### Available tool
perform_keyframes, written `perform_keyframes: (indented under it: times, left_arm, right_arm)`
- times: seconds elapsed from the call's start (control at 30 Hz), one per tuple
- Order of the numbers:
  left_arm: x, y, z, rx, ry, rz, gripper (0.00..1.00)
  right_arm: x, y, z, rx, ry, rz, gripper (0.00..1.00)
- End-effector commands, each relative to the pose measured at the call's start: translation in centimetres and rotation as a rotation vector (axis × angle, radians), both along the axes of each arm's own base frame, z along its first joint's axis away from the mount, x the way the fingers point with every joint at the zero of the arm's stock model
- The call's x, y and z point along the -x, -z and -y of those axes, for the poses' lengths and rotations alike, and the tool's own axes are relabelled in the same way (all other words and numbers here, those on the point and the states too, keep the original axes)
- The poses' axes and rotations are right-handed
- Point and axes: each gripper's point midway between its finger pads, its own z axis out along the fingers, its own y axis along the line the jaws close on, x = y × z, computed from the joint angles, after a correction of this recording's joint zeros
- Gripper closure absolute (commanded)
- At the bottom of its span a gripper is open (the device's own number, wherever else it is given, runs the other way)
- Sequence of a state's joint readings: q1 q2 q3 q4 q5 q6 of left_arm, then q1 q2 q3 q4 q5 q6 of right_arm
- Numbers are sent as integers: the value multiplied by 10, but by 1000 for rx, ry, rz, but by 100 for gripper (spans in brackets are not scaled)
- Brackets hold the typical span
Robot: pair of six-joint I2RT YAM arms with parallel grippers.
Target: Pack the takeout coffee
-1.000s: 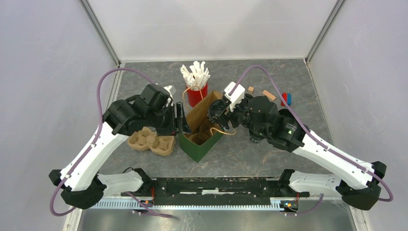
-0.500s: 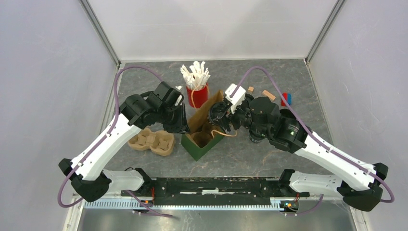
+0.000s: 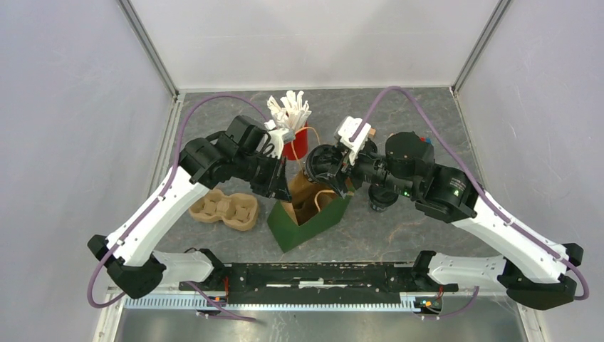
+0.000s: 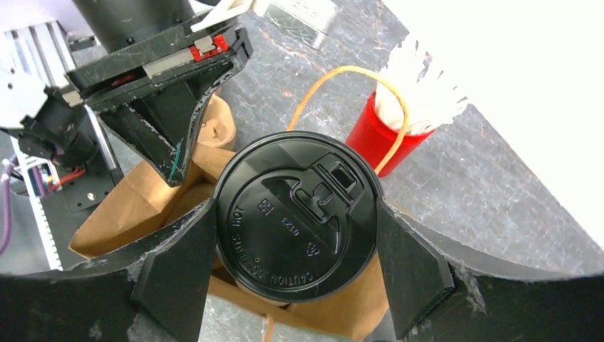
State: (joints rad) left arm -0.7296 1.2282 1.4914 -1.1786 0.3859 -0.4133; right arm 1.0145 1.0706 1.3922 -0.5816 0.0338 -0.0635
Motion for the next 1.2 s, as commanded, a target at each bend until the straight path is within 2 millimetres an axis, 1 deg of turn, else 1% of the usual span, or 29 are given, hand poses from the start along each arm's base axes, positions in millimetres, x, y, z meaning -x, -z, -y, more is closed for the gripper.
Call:
perform_keyframes:
  times: [0.0,0.07,0.17,0.27,0.3,0.37,0.4,0.47,0.5,0.6,0.67,0.73,0.8,0.83,0.93,1.0,1.03,1.17]
  left_arm:
    - [16,-24,13,112,213,43,92]
    - [14,-24,10,90,230,59,90]
    - [5,-19,6,38,235,87,89]
    - [-11,-13,4,-9,208,139,83]
    - [-17,-12,3,-29,190,158,80]
    - [-32,-14,0,-64,131,196,70]
    - [-42,-15,-3,-85,85,222,63]
    - [-57,-20,-11,-122,-1,268,50]
    - [-63,-24,-15,-135,-43,289,45]
    - [-74,-43,-29,-138,-171,343,39]
    - [-75,-53,-39,-126,-284,342,34]
    - [-69,-54,-44,-108,-354,297,32]
    - [-60,-50,-45,-97,-386,244,31]
    - [-56,-46,-43,-85,-396,211,31]
    - [-45,-36,-28,-21,-385,110,31]
    - [-43,-31,-20,9,-388,71,31]
    - [-44,-26,-17,18,-385,61,31]
    - [-47,-10,-13,7,-384,40,30]
  right_arm:
    - [14,21,-2,95,-117,30,20]
    - [17,37,-1,131,-145,29,21]
    - [18,48,2,163,-158,37,20]
    - [20,60,3,194,-176,41,19]
    - [19,65,3,207,-176,40,19]
    - [18,74,2,230,-177,29,19]
    - [18,76,0,232,-183,20,19]
    - [17,76,-6,214,-179,6,19]
    - [15,75,-10,196,-174,3,19]
    - [6,67,-20,123,-117,-10,19]
    - [3,63,-29,71,-108,-19,19]
    - [1,63,-34,41,-96,-29,20]
    - [-1,64,-37,37,-93,-29,20]
    - [-3,64,-37,38,-86,-26,20]
    - [-7,64,-34,53,-71,2,19]
    - [-8,65,-32,74,-75,23,19]
    - [-12,64,-30,84,-55,37,19]
    - [-15,63,-28,119,-52,58,19]
